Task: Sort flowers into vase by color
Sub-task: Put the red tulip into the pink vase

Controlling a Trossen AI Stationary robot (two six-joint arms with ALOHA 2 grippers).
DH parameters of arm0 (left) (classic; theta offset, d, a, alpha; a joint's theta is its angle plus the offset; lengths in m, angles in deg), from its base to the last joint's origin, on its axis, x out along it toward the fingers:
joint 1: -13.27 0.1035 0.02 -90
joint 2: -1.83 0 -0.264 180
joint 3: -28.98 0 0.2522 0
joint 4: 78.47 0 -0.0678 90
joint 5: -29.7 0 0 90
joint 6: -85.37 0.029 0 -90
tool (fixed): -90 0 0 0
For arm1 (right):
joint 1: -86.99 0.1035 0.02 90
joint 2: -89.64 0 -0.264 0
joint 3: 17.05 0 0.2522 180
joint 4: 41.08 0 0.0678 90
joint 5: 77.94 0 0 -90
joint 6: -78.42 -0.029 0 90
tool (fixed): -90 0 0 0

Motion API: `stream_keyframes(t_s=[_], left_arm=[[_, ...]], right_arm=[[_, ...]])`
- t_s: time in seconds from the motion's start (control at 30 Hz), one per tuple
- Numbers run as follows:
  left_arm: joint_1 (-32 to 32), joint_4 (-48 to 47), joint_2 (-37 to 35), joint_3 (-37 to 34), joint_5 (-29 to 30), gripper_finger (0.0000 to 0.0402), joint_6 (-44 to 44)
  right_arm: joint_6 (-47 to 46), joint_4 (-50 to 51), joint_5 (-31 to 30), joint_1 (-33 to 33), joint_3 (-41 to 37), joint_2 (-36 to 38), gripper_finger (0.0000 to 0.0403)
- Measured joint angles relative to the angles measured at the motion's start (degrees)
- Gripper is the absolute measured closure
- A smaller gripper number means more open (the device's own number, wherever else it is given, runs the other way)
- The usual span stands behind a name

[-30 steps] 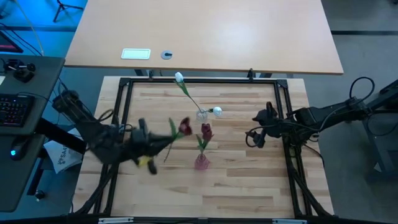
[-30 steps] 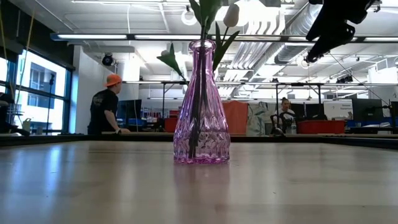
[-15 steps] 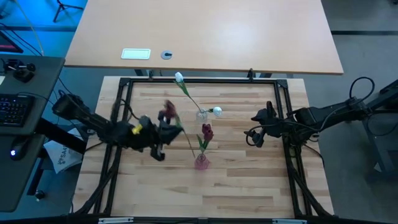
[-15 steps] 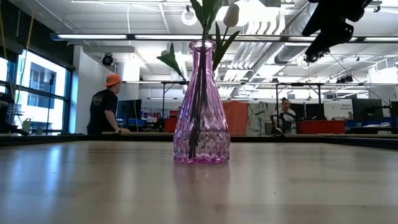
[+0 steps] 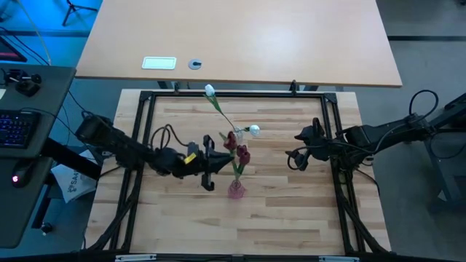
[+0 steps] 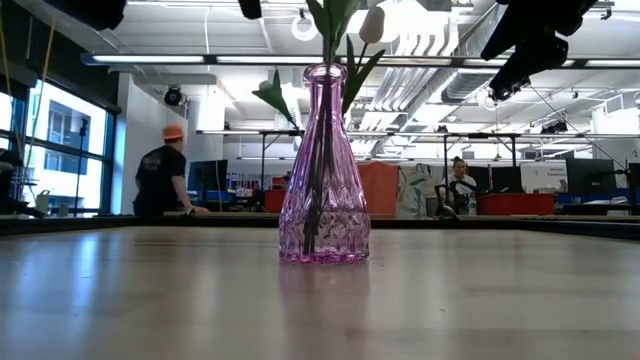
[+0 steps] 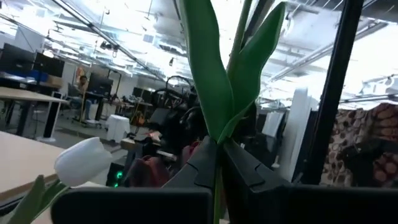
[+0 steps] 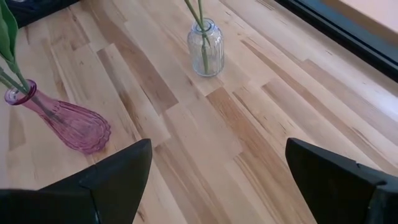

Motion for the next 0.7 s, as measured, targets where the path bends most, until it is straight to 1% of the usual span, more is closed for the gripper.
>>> stream_keyframes(t_s=[0.1, 0.37, 0.6, 0.7], left_arm=[[0.8, 0.3, 0.6, 0.0, -1.6, 0.0401, -0.8], [1.0, -2.6, 0.7, -0.3, -2.7, 0.0401, -0.8], [0.8, -10.7, 0.7, -0.6, -2.7, 0.0402, -1.2], [1.0, -11.2, 0.7, -0.6, -2.7, 0.0396, -0.1]], right_arm=[[0.0, 0.0, -0.2, 0.0, 0.0, 0.0, 0.0039], [-2.4, 0.0, -0.2, 0.0, 0.0, 0.0, 0.0039], [-2.4, 0.0, -0.2, 0.0, 0.0, 0.0, 0.0039], [-2.4, 0.0, -0.2, 0.0, 0.0, 0.0, 0.0039]])
